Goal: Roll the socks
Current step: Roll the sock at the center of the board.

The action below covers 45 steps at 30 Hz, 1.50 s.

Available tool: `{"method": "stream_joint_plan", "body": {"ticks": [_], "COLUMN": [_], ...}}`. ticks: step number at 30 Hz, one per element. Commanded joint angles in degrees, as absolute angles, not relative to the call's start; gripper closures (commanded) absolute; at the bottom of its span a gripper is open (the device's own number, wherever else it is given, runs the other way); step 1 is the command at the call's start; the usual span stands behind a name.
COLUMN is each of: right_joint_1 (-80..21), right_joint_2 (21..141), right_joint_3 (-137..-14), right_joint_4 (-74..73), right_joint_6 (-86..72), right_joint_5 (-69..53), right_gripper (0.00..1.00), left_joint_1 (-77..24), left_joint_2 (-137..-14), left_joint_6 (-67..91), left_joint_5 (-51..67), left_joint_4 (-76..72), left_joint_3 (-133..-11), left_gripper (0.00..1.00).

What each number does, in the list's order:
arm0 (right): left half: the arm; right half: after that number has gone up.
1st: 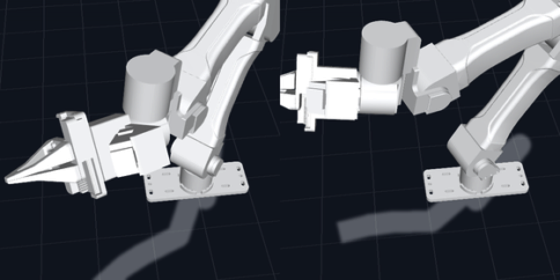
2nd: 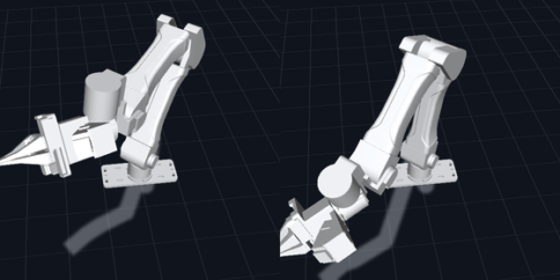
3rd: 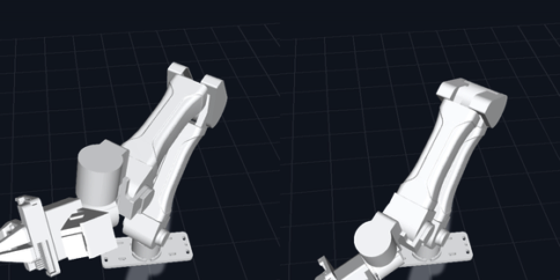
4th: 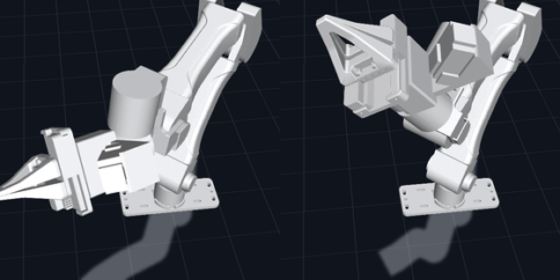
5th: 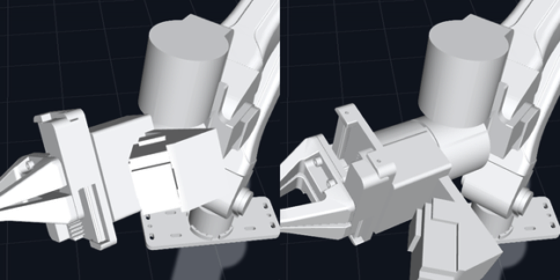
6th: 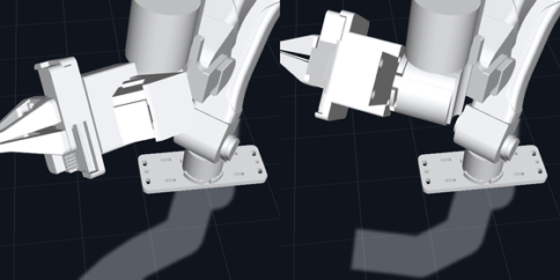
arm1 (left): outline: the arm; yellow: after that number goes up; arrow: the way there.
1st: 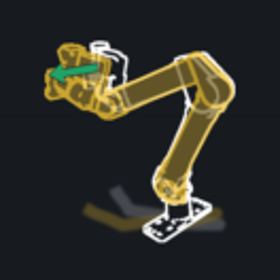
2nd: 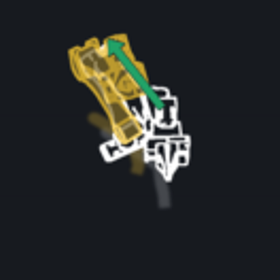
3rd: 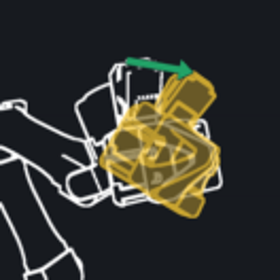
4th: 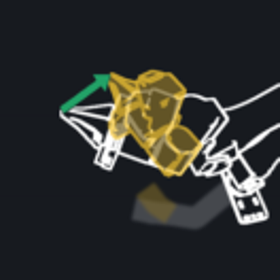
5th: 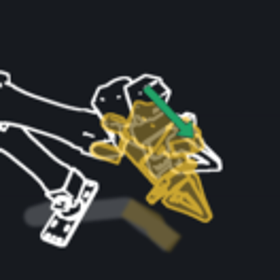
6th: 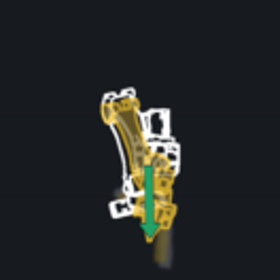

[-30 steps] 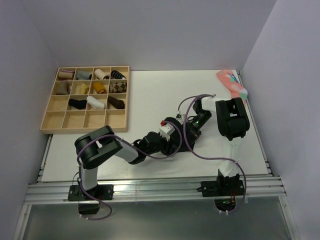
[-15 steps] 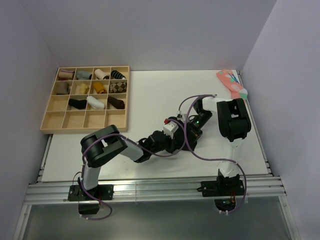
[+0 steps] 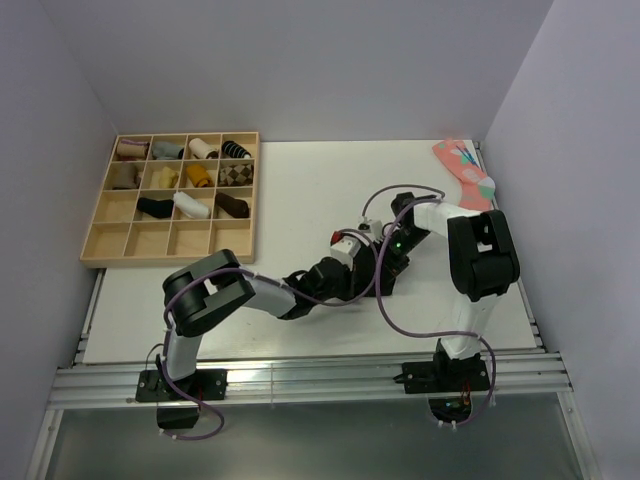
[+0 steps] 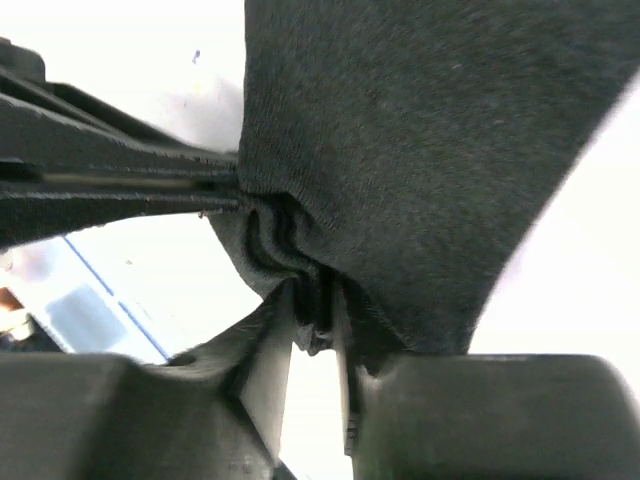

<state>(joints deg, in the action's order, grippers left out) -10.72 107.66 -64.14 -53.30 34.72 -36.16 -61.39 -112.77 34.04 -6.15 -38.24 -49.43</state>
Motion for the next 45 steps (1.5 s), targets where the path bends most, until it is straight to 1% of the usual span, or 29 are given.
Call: {"method": "stream_joint_plan", "body": {"ticks": [1, 2, 5, 8, 12, 16, 22, 28, 33, 37, 42, 45], "right_joint_1": [-10.3, -10.2, -9.6, -8.6, -6.0, -2.5, 1.8, 1.5, 0.3, -5.1, -13.0, -16.2], "right_joint_2": [105.0, 104.2, 101.9, 99.2, 96.9, 94.7, 89.0, 82.6, 76.8, 72.4, 65.9, 63.9], "right_joint_3": [-63.5, -63.3, -62.6, -61.7, -61.2, -61.0, -58.1, -52.3, -48.2, -44.4, -39.3, -36.0], "right_joint_4": [-43.9, -43.6, -42.3, -41.1, -40.1, -41.1, -44.1, -46.1, -45.4, -42.5, -36.1, -33.1], "right_joint_6": [33.6, 33.4, 32.9, 32.9, 32.5, 34.7, 45.8, 58.6, 64.2, 64.4, 61.9, 60.6], "right_joint_5": [-34.2, -34.5, -35.3, -36.8, -38.8, -42.6, -47.5, -49.6, -49.0, -46.0, -41.7, -40.2], "right_gripper": [0.69, 0.61, 0.52, 0.48, 0.47, 0.47, 0.5, 0.5, 0.51, 0.51, 0.52, 0.52], "left_joint_1": [-62.1, -62.1, -62.1, -62.1, -61.6, -60.3, -56.8, -54.6, -52.9, -51.9, -51.8, -51.7], "left_joint_2": [-114.1, -113.9, -113.9, -113.6, -112.6, -111.8, -111.4, -112.7, -113.3, -114.6, -116.9, -118.0], "left_joint_6": [38.8, 39.4, 40.5, 41.5, 42.2, 42.8, 42.9, 42.5, 42.7, 42.7, 41.7, 41.6], "left_joint_5": [-7.2, -7.1, -6.5, -6.2, -5.2, -0.9, 4.3, 8.5, 12.6, 16.1, 17.0, 17.8], "left_joint_4": [-21.7, -20.5, -16.5, -13.4, -10.7, -10.1, -6.2, -0.2, 6.0, 9.7, 15.6, 16.4], "left_joint_3": [-50.4, -51.0, -52.2, -53.0, -53.5, -53.2, -54.6, -59.1, -62.0, -66.0, -70.7, -72.9], "left_gripper": [1.0, 1.0, 1.0, 1.0, 1.0, 1.0, 1.0, 1.0, 1.0, 1.0, 1.0, 1.0]}}
